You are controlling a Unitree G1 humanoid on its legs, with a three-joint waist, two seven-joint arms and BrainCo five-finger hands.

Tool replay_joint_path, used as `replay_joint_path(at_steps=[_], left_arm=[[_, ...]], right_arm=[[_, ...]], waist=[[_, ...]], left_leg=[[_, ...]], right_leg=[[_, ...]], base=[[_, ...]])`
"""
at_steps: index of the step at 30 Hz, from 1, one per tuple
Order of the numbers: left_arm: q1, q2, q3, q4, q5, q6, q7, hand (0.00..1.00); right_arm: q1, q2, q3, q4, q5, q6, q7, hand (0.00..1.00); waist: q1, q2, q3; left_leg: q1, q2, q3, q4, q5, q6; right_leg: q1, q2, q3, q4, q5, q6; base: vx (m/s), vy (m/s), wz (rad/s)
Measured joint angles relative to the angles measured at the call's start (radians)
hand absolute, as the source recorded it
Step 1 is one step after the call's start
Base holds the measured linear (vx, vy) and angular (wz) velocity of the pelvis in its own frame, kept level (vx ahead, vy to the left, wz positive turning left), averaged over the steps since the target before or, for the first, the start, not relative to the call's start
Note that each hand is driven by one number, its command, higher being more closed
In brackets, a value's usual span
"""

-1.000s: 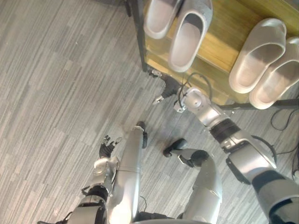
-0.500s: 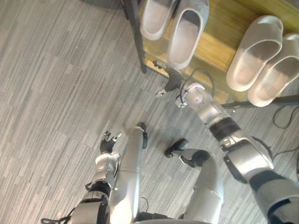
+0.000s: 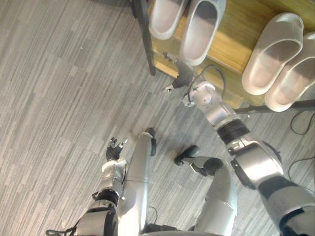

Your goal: Organize the slippers on the shoe rack

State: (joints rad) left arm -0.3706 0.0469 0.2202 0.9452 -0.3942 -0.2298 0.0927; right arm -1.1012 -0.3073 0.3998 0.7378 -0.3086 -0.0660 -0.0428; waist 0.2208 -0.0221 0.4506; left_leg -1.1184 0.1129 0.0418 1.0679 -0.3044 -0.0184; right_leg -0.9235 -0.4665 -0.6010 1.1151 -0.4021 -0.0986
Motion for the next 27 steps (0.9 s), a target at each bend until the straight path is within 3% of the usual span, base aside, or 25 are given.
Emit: replay_joint_path(at_steps=[15, 27], left_arm=[[-0.001, -0.004, 0.0, 0.0, -0.001, -0.003, 0.012, 0.0], [-0.001, -0.012, 0.0, -0.003, -0.001, -0.003, 0.001, 0.0]], right_arm=[[-0.038, 0.018, -0.043, 0.061, -0.005, 0.007, -0.074, 0.0], [-0.019, 0.031, 0.007, 0.064, 0.051, 0.005, 0.026, 0.0]], waist=[[0.002, 0.002, -0.001], [0.001, 0.016, -0.009]], left_leg=[[-0.006, -0.001, -0.008, 0.0, 0.0, 0.0], [0.005, 0.001, 0.005, 0.0, 0.0, -0.001]], right_leg=[[-0.003, 0.001, -0.004, 0.0, 0.0, 0.0], [-0.002, 0.002, 0.008, 0.002, 0.0, -0.001]], base=[[-0.01, 0.046, 0.01], [0.0, 0.0, -0.01]])
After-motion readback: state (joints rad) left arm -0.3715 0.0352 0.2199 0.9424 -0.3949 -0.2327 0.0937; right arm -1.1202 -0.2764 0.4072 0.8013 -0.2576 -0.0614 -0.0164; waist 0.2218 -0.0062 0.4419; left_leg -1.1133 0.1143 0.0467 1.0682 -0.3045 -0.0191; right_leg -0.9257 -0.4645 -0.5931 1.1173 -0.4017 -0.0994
